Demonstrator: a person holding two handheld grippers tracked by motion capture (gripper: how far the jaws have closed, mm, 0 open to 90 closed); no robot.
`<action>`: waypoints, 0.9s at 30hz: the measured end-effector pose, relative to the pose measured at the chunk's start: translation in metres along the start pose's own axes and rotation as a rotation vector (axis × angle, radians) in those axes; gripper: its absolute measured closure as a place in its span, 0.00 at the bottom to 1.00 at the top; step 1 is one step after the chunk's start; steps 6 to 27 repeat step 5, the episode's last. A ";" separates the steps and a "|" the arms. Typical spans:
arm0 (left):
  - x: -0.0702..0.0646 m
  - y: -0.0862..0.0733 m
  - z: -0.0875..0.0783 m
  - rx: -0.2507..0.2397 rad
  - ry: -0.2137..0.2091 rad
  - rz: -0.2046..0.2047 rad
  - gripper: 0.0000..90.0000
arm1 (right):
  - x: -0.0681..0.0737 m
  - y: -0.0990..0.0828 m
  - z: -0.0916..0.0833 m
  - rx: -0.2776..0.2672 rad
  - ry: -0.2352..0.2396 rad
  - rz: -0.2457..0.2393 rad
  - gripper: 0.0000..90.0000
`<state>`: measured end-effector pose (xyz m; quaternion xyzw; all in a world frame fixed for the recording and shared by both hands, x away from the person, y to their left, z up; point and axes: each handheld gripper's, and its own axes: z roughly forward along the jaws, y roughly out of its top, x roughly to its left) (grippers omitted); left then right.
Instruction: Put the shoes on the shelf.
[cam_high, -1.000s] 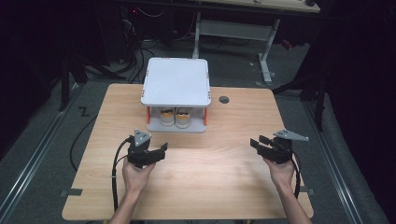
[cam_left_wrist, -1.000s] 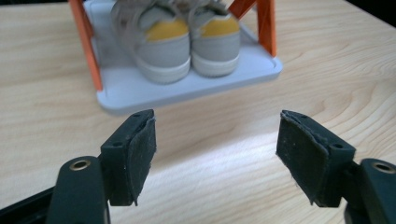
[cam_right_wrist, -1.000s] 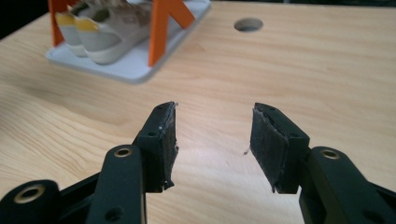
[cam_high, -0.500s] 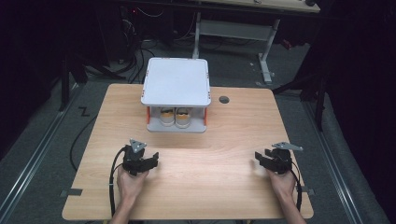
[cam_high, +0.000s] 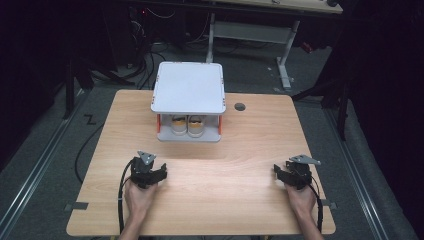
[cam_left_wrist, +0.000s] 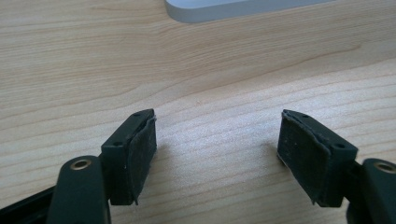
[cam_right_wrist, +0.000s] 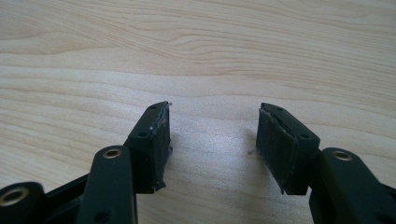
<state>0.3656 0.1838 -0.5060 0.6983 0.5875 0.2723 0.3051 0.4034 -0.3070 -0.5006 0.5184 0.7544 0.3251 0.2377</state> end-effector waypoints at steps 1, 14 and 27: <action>0.002 0.000 0.000 0.008 -0.007 -0.011 0.30 | 0.000 0.000 0.000 0.000 -0.001 0.000 0.49; 0.002 0.000 0.000 0.007 -0.008 -0.023 0.29 | 0.000 0.000 0.000 0.000 -0.002 0.002 0.49; 0.002 0.000 0.000 0.007 -0.008 -0.023 0.29 | 0.000 0.000 0.000 0.000 -0.002 0.002 0.49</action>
